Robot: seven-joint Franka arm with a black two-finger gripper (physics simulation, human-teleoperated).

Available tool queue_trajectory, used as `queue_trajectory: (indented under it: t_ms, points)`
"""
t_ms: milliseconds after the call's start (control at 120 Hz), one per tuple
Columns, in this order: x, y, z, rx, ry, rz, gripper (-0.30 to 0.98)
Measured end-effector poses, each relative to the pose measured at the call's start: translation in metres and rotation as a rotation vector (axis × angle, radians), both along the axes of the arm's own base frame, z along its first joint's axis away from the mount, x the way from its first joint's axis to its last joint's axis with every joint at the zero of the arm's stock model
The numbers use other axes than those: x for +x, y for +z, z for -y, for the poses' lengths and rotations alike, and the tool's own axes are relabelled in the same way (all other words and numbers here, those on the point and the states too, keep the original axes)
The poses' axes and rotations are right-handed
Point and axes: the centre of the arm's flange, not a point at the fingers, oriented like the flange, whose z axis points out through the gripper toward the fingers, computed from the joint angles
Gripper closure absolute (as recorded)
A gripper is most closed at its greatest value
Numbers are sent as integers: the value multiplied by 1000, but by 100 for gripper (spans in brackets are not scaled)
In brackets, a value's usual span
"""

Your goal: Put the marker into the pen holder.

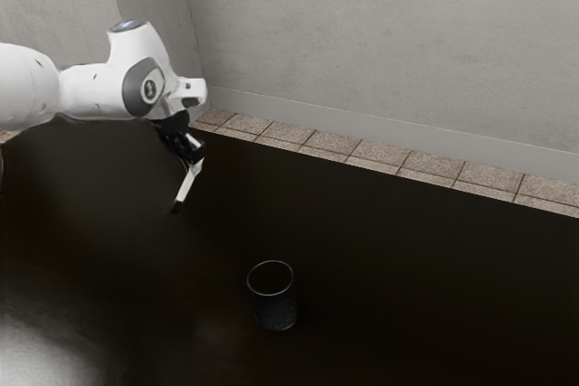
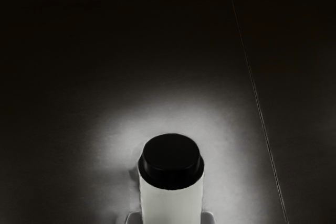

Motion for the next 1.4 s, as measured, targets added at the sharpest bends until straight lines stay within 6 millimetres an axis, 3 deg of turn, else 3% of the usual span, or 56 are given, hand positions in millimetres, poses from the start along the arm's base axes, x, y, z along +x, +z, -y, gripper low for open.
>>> queue_trajectory:
  t_ms: [92,208,442,708,908,1183,1400]
  points:
    - [-23,34,39,-9,-53,107,69]
    - [-32,52,76,-10,-108,191,69]
    - [-50,57,136,-18,-197,249,70]
    - [-99,56,204,-26,-307,272,70]
    - [-112,46,223,-31,-331,276,70]
    - [-151,35,247,-27,-371,261,70]
    - [-156,20,253,-35,-376,236,70]
